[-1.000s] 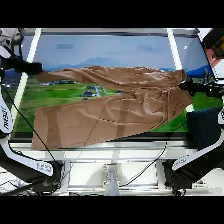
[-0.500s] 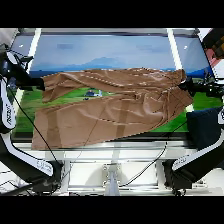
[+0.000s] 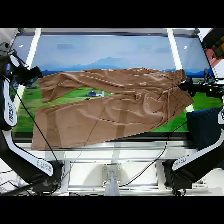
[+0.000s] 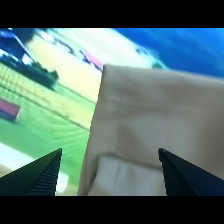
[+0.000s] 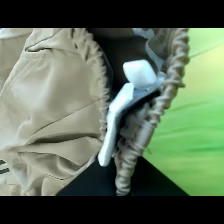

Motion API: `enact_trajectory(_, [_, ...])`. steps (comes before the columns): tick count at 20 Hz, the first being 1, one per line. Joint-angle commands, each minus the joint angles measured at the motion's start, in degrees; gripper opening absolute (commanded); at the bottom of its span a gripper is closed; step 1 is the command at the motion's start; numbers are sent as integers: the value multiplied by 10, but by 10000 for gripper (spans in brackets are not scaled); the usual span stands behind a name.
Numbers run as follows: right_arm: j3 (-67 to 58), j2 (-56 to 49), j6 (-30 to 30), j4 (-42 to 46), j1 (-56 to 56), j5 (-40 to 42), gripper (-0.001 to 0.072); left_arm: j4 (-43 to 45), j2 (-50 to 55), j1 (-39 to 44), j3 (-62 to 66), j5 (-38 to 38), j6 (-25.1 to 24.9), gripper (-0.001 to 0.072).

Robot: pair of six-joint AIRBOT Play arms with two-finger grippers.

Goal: Fold the clothes and pants, and hang the long-sleeved shirts on hangers.

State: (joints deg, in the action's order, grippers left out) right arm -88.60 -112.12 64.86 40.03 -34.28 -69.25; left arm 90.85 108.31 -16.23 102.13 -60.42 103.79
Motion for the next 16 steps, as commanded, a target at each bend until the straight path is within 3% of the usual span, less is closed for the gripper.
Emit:
enact_trajectory(1, [0,0,0,13,0,3,37,-1,23,-2,0,42,25,701])
enact_trajectory(6, [0,0,0,20,0,11,37,-14,49,-2,0,78,25,700])
enact_trajectory(7, [0,0,0,21,0,12,36,-16,53,-2,0,89,25,669])
enact_trajectory(9, [0,0,0,21,0,14,37,-30,59,2,0,110,25,444])
enact_trajectory(10, [0,0,0,21,0,14,36,-30,64,5,0,120,25,401])
enact_trajectory(12, [0,0,0,21,0,13,36,-30,71,9,0,148,25,401])
enact_trajectory(13, [0,0,0,21,0,13,36,-30,74,13,0,163,25,340])
enact_trajectory(15, [0,0,0,21,0,13,36,-30,75,16,0,195,25,96])
enact_trajectory(16, [0,0,0,21,0,13,36,-30,75,17,0,212,25,33])
